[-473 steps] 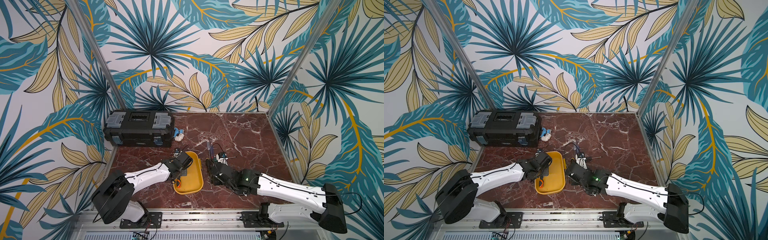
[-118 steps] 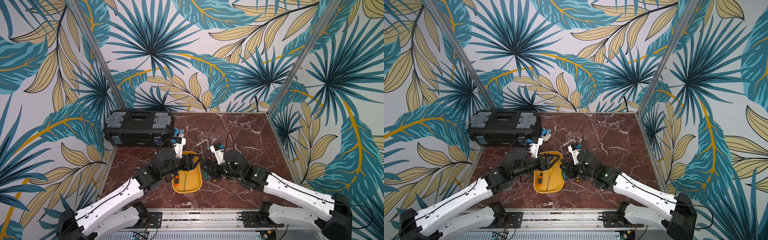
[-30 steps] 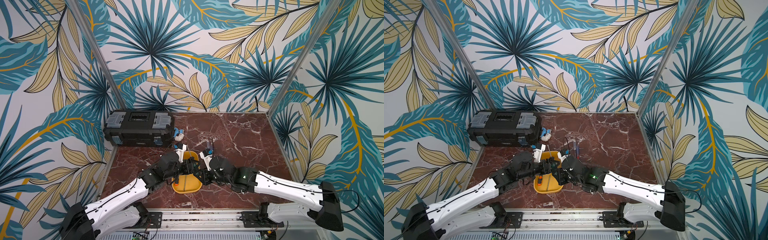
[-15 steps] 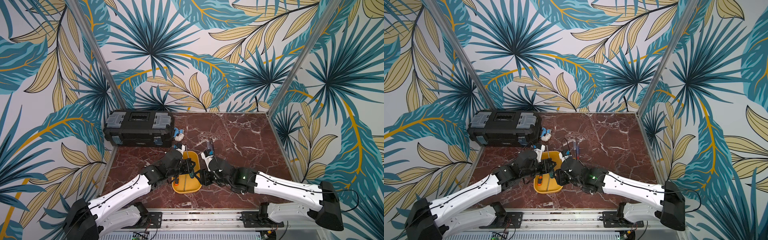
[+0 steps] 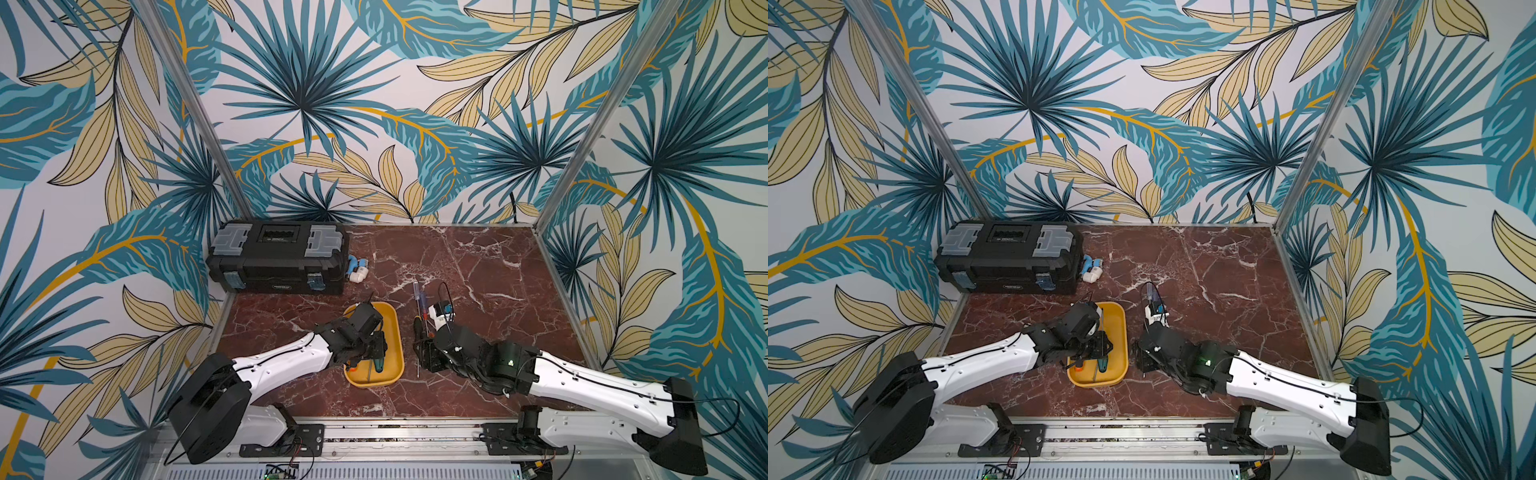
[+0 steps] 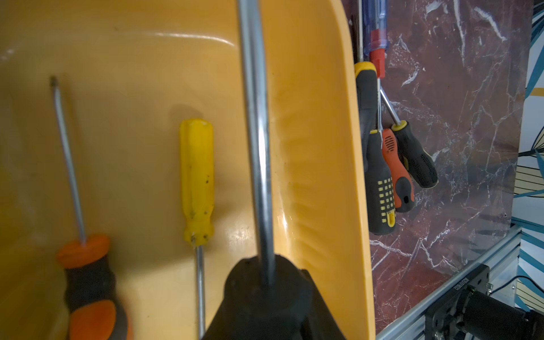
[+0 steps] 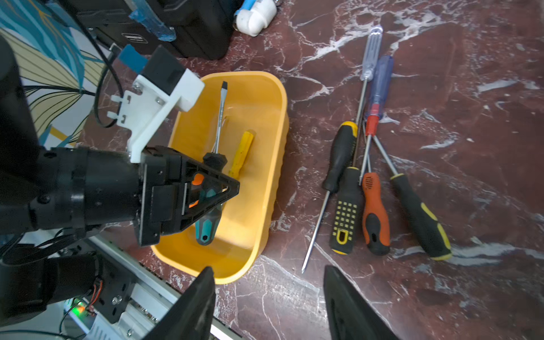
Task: Put the screwdriver on the desktop into the storage box
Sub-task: Place the screwdriver in the storage box.
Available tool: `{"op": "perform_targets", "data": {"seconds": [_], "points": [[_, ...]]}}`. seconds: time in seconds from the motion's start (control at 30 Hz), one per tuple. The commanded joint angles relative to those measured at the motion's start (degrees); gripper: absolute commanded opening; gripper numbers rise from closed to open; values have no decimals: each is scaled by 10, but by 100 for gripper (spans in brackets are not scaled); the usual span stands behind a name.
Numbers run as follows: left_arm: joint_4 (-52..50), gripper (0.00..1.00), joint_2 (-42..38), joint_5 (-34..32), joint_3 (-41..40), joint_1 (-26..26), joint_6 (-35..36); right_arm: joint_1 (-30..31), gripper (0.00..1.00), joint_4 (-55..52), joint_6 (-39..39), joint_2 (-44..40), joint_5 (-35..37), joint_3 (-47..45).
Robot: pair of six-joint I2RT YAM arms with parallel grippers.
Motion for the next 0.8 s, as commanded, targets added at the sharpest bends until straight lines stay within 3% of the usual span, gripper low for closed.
{"op": "perform_targets", "data": {"seconds": [0.0,0.03,0.13,0.3,0.5,0.77], "points": [[35,17,14,16,31,-4,4,-16,65,-55,29,11,40,-11],[35,26,18,19,29,-5,1,-25,66,-64,33,14,40,-12],[62,40,20,24,25,-7,-4,-53,66,-73,33,24,23,-12],[52,52,7,15,27,-7,1,-130,62,-75,-1,66,-42,15],[-10,53,-40,-17,44,-7,14,-213,50,-74,-66,181,-81,111],[-103,51,-158,-73,60,-7,38,-274,34,-76,-123,398,-111,294]]}}
